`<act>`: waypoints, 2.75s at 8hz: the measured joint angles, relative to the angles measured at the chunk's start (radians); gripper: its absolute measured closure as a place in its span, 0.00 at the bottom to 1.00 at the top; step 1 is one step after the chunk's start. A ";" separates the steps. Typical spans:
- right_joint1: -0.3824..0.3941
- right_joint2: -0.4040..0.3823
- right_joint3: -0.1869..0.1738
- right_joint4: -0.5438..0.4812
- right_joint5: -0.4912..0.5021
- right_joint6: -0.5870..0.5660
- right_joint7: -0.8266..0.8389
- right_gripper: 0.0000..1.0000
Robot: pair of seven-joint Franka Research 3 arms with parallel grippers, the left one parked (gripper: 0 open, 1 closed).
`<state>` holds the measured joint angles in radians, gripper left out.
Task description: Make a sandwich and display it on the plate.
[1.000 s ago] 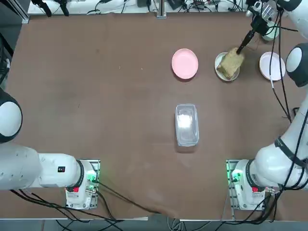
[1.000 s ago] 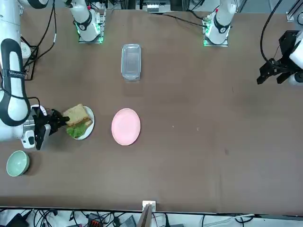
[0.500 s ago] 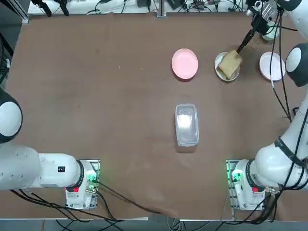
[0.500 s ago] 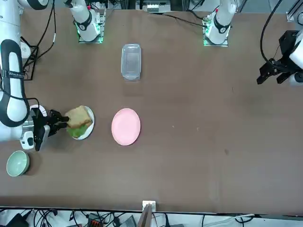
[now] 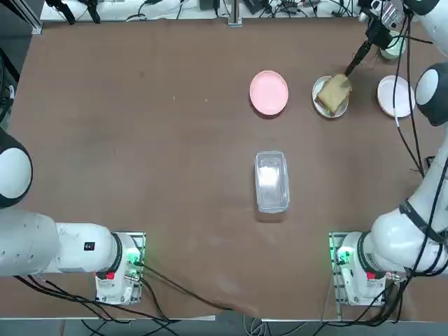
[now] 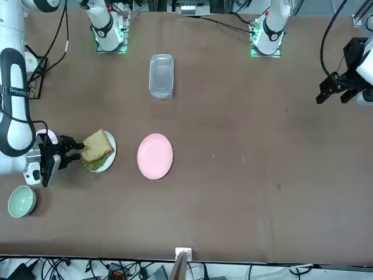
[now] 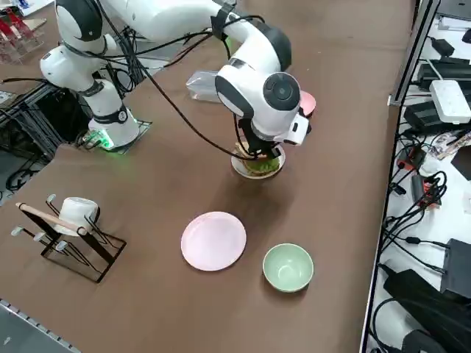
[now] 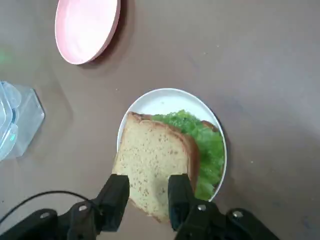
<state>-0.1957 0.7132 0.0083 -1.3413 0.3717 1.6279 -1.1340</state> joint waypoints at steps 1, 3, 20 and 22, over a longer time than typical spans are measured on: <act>0.000 0.000 0.000 0.014 0.000 -0.001 0.000 0.46; 0.002 -0.001 0.001 0.048 0.000 -0.006 0.013 0.33; 0.296 -0.716 -0.102 -0.318 -0.348 0.017 1.148 0.00; 0.322 -0.804 -0.136 -0.388 -0.348 0.016 1.154 0.00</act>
<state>0.1265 -0.0910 -0.1278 -1.7296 0.0239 1.6443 0.0202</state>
